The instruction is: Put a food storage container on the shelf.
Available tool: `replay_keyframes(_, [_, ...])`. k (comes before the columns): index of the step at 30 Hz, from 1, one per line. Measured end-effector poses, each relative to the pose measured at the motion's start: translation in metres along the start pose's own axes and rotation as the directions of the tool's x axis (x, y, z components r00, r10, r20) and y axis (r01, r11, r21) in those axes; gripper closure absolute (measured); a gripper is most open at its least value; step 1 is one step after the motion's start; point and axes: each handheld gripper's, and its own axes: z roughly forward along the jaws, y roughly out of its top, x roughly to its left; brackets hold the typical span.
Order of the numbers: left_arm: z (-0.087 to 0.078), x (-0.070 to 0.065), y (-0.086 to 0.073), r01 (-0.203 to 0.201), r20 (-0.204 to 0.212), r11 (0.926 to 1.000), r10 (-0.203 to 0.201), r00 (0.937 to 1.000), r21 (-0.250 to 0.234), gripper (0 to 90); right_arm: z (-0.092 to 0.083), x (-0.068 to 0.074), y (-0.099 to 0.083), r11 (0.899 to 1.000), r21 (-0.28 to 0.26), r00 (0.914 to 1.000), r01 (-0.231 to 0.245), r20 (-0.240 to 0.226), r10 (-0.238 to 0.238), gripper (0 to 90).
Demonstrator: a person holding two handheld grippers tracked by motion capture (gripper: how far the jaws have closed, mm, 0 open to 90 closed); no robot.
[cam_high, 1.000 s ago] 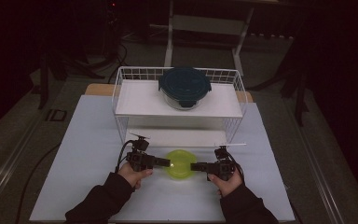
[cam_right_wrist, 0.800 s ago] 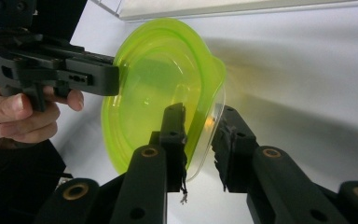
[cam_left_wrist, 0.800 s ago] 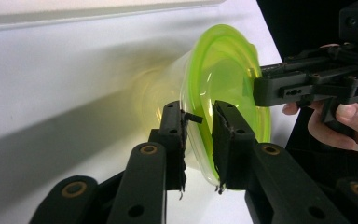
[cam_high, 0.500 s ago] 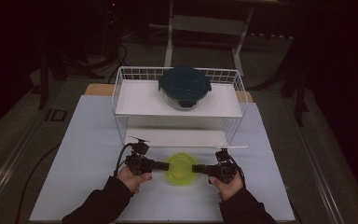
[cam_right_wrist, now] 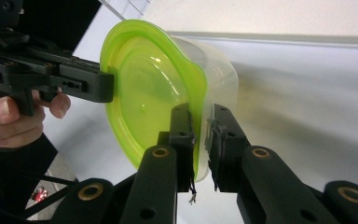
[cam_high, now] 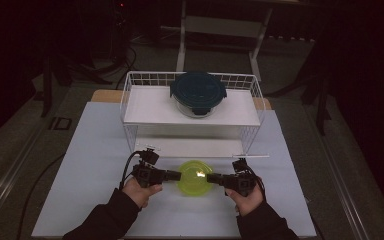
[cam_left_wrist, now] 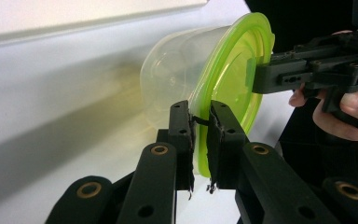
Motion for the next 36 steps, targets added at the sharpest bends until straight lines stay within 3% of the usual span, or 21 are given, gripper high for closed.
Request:
replay_keyframes(14, [-0.036,-0.033,0.017,-0.082,0.003,0.9932,0.083,0.9966,-0.082,81.2,-0.029,0.028,0.016,0.996,-0.072,0.9979,0.056,-0.028,-0.058,80.7])
replay_keyframes(26, [-0.057,-0.045,0.029,-0.098,0.012,0.9875,0.100,0.9949,-0.124,81.3,-0.044,0.048,0.034,0.990,-0.106,0.9951,0.092,-0.028,-0.095,80.6])
replay_keyframes(36, [-0.078,-0.059,0.051,-0.118,0.012,0.9793,0.121,0.9925,-0.165,81.4,-0.058,0.065,0.058,0.982,-0.142,0.9916,0.122,-0.025,-0.127,80.6])
